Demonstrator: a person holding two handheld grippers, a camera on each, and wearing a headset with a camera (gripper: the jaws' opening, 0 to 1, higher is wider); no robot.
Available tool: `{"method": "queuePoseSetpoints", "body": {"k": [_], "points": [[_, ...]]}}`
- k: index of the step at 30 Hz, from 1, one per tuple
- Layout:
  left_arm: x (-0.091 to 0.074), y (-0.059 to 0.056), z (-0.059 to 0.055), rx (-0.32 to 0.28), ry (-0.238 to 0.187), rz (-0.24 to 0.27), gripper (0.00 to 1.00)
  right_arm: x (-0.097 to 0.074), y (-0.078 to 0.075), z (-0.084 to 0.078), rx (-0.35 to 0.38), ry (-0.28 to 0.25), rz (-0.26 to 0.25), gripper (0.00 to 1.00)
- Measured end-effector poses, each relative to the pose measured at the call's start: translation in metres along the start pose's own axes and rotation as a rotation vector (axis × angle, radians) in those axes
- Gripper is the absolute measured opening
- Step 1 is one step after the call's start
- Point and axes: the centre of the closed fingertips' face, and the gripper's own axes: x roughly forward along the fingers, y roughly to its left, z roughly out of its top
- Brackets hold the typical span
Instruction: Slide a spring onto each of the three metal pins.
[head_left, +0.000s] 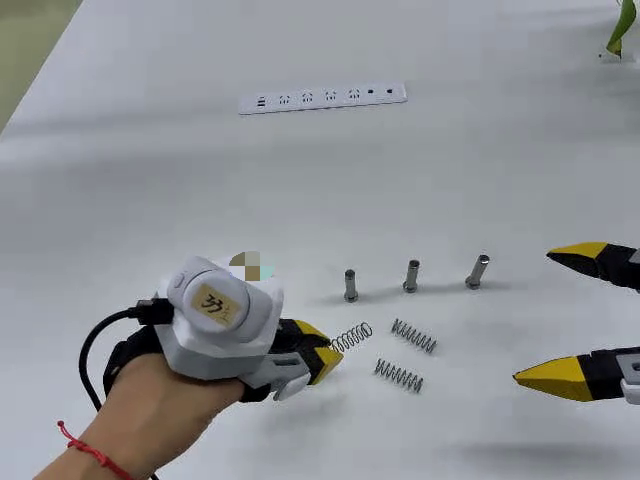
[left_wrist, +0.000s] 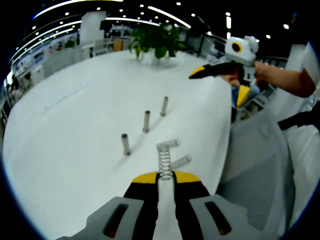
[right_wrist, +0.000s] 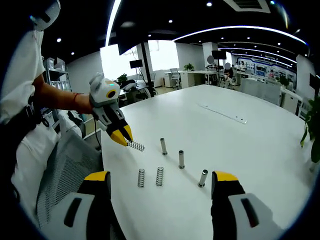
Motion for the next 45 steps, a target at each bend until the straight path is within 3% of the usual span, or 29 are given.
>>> {"method": "queuePoseSetpoints", "body": {"k": [8,13,19,23,28,39,45], "points": [[-0.013,-0.012,0.038,-0.014,-0.152,-0.017,0.10,0.013,0.016,0.035,0.146,-0.127,0.026,0.74],[-0.018,-0.018,0.055,-0.016,-0.231,-0.028,0.10,0.020,0.022,0.047,0.193,-0.170,0.037,0.67],[-0.024,-0.024,0.071,-0.030,-0.322,-0.040,0.10,0.029,0.026,0.066,0.369,-0.276,0.057,0.54],[-0.029,-0.028,0.083,-0.034,-0.386,-0.051,0.10,0.036,0.026,0.068,0.486,-0.311,0.053,0.44],[-0.032,-0.033,0.093,-0.030,-0.434,-0.065,0.10,0.039,0.022,0.081,0.637,-0.397,0.075,0.33],[-0.034,-0.038,0.105,-0.032,-0.486,-0.083,0.10,0.042,0.023,0.095,0.776,-0.468,0.122,0.23],[-0.034,-0.041,0.108,-0.029,-0.498,-0.090,0.10,0.041,0.025,0.097,0.784,-0.475,0.135,0.19]]}}
